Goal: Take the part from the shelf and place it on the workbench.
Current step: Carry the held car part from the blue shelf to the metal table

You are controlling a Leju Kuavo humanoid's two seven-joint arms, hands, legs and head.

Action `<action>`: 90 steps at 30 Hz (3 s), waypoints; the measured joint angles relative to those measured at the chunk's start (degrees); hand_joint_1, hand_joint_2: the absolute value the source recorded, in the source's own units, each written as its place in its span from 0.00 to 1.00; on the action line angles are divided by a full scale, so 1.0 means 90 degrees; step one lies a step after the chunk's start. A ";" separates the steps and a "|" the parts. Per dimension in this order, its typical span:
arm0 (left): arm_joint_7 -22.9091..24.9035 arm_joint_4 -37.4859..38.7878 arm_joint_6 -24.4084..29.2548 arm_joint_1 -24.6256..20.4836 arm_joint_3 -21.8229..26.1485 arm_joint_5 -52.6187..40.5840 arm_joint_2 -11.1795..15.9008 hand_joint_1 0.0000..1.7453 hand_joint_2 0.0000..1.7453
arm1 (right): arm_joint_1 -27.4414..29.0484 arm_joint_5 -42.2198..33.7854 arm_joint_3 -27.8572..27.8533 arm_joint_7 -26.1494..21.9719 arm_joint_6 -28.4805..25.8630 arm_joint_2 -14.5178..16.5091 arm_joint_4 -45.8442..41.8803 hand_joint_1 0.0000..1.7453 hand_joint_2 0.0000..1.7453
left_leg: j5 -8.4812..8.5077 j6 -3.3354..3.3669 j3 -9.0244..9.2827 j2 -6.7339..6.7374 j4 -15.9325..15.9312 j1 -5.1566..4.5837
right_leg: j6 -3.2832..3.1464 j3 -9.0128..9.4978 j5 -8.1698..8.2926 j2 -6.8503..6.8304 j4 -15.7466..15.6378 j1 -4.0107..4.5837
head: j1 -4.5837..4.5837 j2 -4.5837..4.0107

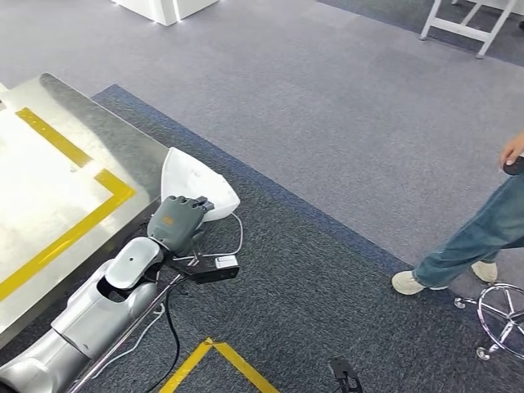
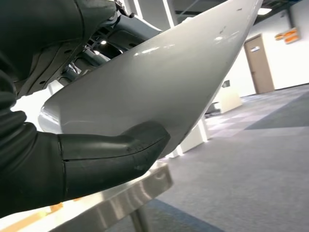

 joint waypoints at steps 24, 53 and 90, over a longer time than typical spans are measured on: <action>-0.0324 0.0001 0.0186 -0.0205 -0.0140 -0.0264 -0.0026 1.00 1.00 | -0.0085 0.0128 -0.0007 0.0000 0.0233 0.0008 -0.0002 0.00 0.00 | -0.0033 -0.0150 0.0047 0.0734 -0.0059 0.0008 | -0.0157 0.0209 0.0040 -0.0615 -0.0315 0.0088 | -0.0072 0.0000; 0.0176 0.2109 0.0428 -0.0436 0.1791 -0.0282 0.1806 1.00 1.00 | 0.0023 0.0114 -0.0120 0.0000 0.0342 0.0100 0.0000 0.00 0.00 | 0.0003 -0.0157 0.0042 0.0744 -0.0073 0.0024 | -0.0110 0.0160 0.0030 -0.0599 -0.0260 0.0102 | -0.0078 0.0000; -0.0357 0.2799 0.0343 0.2482 0.6407 0.0529 0.3869 1.00 1.00 | 0.0172 0.0095 -0.0334 0.0000 0.0370 0.0124 0.0007 0.00 0.00 | -0.0036 -0.0216 0.0044 0.0755 -0.0079 0.0063 | -0.0167 0.0151 -0.0011 -0.0583 -0.0251 0.0146 | -0.0080 0.0000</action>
